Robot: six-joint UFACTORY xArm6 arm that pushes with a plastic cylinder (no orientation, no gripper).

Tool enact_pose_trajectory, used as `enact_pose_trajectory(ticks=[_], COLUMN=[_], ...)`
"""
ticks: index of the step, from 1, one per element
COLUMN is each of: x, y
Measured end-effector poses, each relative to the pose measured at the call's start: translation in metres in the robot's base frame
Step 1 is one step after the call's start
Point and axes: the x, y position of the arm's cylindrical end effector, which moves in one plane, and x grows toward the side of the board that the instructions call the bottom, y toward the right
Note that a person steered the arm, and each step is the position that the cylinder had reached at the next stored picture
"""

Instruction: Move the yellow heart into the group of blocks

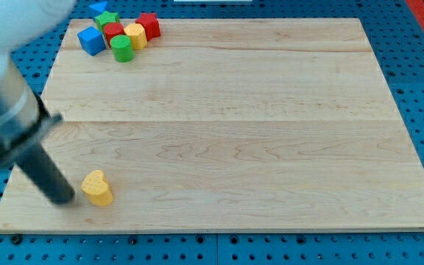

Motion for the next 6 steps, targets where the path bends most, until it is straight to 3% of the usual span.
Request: enact_pose_trajectory(ticks=[1,2,3,4,5,6], x=[-0.075,-0.041,0.056,0.017,-0.072,-0.109], y=[0.047,-0.001,0.047,0.11,0.125,0.105])
